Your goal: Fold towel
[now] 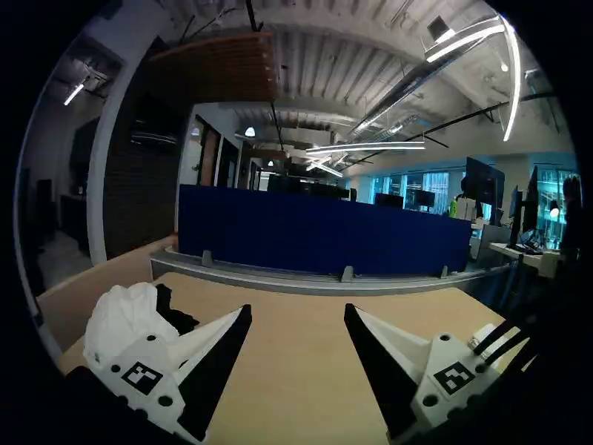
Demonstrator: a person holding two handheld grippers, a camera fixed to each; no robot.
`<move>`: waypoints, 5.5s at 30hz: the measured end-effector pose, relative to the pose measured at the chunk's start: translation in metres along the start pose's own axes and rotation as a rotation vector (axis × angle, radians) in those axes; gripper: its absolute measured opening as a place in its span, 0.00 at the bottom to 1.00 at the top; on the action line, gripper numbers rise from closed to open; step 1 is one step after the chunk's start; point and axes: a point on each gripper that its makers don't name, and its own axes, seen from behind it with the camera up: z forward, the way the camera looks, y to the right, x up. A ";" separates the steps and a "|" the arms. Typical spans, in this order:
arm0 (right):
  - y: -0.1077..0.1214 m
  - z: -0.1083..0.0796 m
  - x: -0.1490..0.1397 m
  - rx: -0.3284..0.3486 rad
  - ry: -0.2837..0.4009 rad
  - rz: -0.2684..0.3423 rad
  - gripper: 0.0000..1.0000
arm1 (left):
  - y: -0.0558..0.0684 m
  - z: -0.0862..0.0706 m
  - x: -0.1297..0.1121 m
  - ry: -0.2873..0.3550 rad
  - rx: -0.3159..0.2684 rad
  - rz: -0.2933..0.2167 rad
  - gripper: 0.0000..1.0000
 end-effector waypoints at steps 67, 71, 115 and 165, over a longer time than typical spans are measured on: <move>-0.019 0.027 -0.025 -0.057 0.030 0.068 1.00 | -0.065 0.040 -0.161 0.097 0.058 0.116 0.93; -0.013 0.022 -0.020 -0.052 0.041 0.069 1.00 | -0.063 0.041 -0.161 0.095 0.049 0.117 0.93; 0.041 0.039 -0.204 -0.032 0.106 0.135 1.00 | -0.066 0.041 -0.163 0.096 0.048 0.118 0.95; 0.023 0.039 -0.210 -0.042 0.133 0.022 1.00 | -0.065 0.040 -0.164 0.095 0.048 0.117 0.95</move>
